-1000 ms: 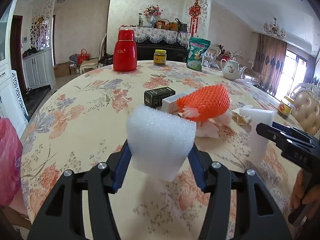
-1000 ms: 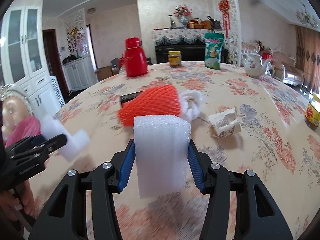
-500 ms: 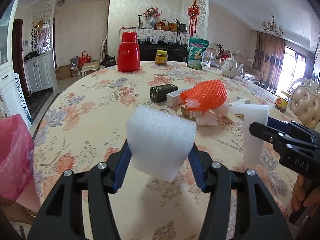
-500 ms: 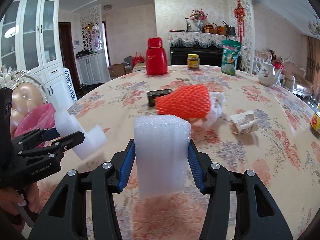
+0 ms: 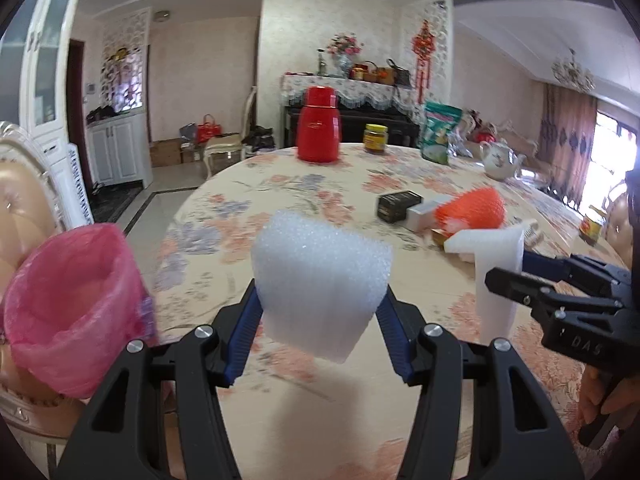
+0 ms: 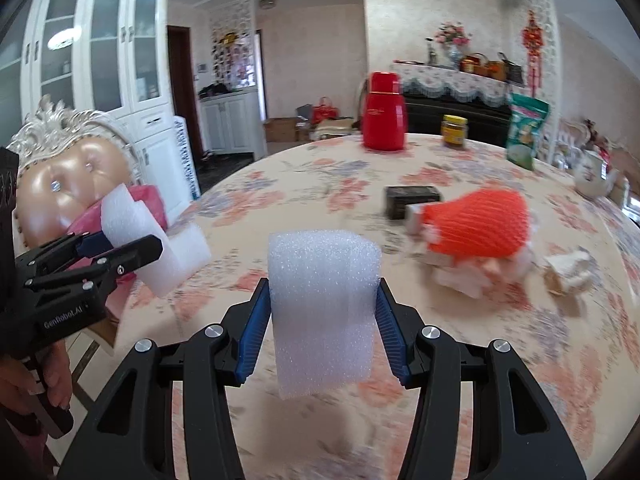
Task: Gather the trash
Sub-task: 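Carry both foam blocks to the pink bin and release them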
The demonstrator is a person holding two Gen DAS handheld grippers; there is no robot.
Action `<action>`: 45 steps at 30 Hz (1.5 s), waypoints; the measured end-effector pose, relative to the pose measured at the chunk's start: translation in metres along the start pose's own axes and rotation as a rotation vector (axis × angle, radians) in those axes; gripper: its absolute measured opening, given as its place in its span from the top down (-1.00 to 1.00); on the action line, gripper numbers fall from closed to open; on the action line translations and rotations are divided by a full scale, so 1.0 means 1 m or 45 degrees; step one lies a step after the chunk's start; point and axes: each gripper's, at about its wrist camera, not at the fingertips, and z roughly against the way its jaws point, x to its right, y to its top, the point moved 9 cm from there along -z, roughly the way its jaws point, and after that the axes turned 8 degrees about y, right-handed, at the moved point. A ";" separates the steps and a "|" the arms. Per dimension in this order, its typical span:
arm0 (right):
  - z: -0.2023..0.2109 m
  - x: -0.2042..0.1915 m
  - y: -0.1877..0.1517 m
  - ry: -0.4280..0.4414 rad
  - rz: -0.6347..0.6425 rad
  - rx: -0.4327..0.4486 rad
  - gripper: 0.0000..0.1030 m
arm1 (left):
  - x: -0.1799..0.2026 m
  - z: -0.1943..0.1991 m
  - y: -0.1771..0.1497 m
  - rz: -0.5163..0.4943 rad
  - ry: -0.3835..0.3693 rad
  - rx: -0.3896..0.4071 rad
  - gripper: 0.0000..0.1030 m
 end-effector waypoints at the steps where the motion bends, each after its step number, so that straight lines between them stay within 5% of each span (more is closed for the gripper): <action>1: -0.004 -0.007 0.002 0.016 0.010 -0.002 0.03 | -0.007 0.001 0.000 0.012 0.007 0.000 -0.06; 8: -0.038 -0.059 0.009 0.154 0.075 -0.054 0.03 | -0.060 0.018 0.004 0.064 0.073 0.027 -0.06; 14: -0.073 -0.124 0.032 0.314 0.178 -0.069 0.03 | -0.144 0.033 0.026 0.143 0.274 0.102 -0.06; 19: -0.108 -0.177 0.056 0.445 0.230 -0.079 0.03 | -0.224 0.035 0.025 0.240 0.431 0.079 -0.06; 25: -0.152 -0.229 0.085 0.575 0.225 -0.100 0.03 | -0.295 0.015 0.016 0.394 0.467 0.005 -0.06; 33: -0.201 -0.276 0.100 0.662 0.230 -0.153 0.01 | -0.329 -0.010 0.006 0.446 0.500 -0.043 -0.10; 36: -0.209 -0.286 0.098 0.700 0.246 -0.160 -0.18 | -0.334 -0.010 0.003 0.436 0.533 -0.044 -0.34; 37: -0.210 -0.287 0.098 0.703 0.248 -0.159 -0.41 | -0.336 -0.008 0.003 0.435 0.548 -0.038 -0.40; 45: -0.189 -0.267 0.096 0.679 0.252 -0.098 -0.43 | -0.334 0.012 -0.003 0.477 0.599 -0.019 -0.57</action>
